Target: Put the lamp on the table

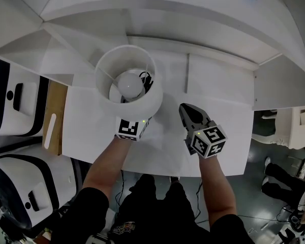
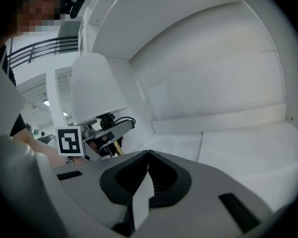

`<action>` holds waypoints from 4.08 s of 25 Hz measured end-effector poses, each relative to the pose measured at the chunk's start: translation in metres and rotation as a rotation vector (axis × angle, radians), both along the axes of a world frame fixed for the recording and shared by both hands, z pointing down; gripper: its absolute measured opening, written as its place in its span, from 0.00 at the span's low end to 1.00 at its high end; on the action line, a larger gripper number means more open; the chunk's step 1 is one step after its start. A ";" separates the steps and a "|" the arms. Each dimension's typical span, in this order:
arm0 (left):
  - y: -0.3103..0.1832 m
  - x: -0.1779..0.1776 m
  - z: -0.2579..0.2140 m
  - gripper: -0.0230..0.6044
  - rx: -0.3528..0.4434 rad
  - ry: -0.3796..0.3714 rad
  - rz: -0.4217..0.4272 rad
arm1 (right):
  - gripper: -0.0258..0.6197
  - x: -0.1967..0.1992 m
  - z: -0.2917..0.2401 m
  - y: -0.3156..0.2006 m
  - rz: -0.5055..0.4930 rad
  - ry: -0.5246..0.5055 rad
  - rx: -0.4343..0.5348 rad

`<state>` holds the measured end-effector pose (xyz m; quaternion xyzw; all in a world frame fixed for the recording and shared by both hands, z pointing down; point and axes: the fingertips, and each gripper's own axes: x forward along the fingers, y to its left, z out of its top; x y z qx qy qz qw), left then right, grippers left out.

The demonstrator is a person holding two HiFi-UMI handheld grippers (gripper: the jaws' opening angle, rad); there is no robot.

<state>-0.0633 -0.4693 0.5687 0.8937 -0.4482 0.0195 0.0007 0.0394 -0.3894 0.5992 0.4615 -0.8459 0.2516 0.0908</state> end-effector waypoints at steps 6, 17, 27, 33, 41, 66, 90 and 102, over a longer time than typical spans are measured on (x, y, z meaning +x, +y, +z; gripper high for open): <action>0.003 -0.001 0.002 0.20 0.006 0.001 -0.008 | 0.08 -0.001 -0.001 0.001 -0.007 -0.006 -0.001; 0.009 -0.008 0.028 0.24 -0.067 -0.042 -0.035 | 0.08 -0.003 -0.003 0.010 -0.031 -0.004 -0.007; 0.029 -0.021 0.042 0.30 -0.112 -0.104 -0.084 | 0.08 -0.001 -0.008 0.022 -0.063 -0.008 -0.009; 0.040 -0.029 0.039 0.33 -0.127 -0.093 -0.138 | 0.08 0.001 -0.016 0.029 -0.085 -0.013 0.000; 0.087 -0.044 0.043 0.33 -0.166 -0.109 -0.223 | 0.08 0.009 -0.030 0.046 -0.117 -0.027 0.020; 0.311 -0.018 -0.057 0.05 -0.362 0.046 -0.385 | 0.08 0.006 -0.094 0.162 -0.379 -0.103 0.095; 0.384 -0.088 -0.077 0.05 -0.380 0.054 -0.146 | 0.08 -0.064 -0.124 0.266 -0.191 -0.099 0.112; 0.411 -0.116 -0.066 0.05 -0.391 0.042 -0.008 | 0.08 -0.104 -0.116 0.318 -0.100 -0.082 0.111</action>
